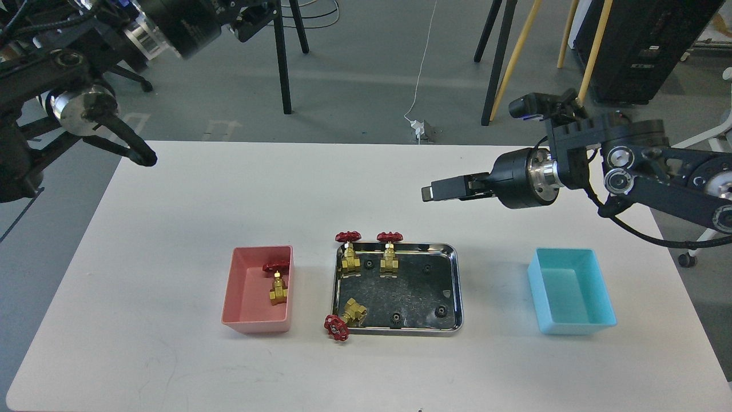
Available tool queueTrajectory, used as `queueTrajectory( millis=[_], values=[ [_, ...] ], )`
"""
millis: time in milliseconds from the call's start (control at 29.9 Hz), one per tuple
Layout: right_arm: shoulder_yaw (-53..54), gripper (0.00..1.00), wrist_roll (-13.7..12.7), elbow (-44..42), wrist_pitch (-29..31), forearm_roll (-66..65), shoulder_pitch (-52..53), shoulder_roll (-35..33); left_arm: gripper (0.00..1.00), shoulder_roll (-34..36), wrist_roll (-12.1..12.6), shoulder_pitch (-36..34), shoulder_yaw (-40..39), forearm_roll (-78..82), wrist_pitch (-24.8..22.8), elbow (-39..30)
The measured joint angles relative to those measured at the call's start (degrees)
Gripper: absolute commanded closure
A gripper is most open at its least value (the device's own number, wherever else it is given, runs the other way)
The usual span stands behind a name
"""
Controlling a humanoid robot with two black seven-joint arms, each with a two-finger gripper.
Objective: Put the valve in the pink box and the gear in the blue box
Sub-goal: 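Move the right arm in toward the metal tray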
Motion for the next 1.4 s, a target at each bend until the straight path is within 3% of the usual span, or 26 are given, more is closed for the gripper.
queueTrajectory(
  millis=[134, 602, 803, 1171, 1405],
  values=[
    [1.36, 0.00, -5.97, -2.77, 0.00, 9.26, -0.09, -0.75, 0.20, -0.45, 0.00, 1.26, -1.60, 0.00, -0.03, -0.18],
    [6.82, 0.00, -12.57, -6.35, 0.01, 13.04, -1.02, -1.55, 0.20, -2.00, 0.00, 2.41, -3.02, 0.00, -0.07, -0.38],
    [6.77, 0.00, -19.72, -7.80, 0.01, 13.48, -1.71, -0.71, 0.20, -3.49, 0.00, 2.99, -3.10, 0.00, -0.07, -0.38],
    [18.55, 0.00, -20.22, -14.63, 0.01, 14.58, -7.03, 5.00, 0.19, -8.00, 0.00, 4.21, -5.33, 0.00, -0.02, -0.37],
    [14.10, 0.00, -20.14, -14.28, 0.01, 12.99, -4.18, 4.68, 0.19, -8.18, 0.00, 4.24, -5.47, 0.00, 0.01, -0.38]
  ],
)
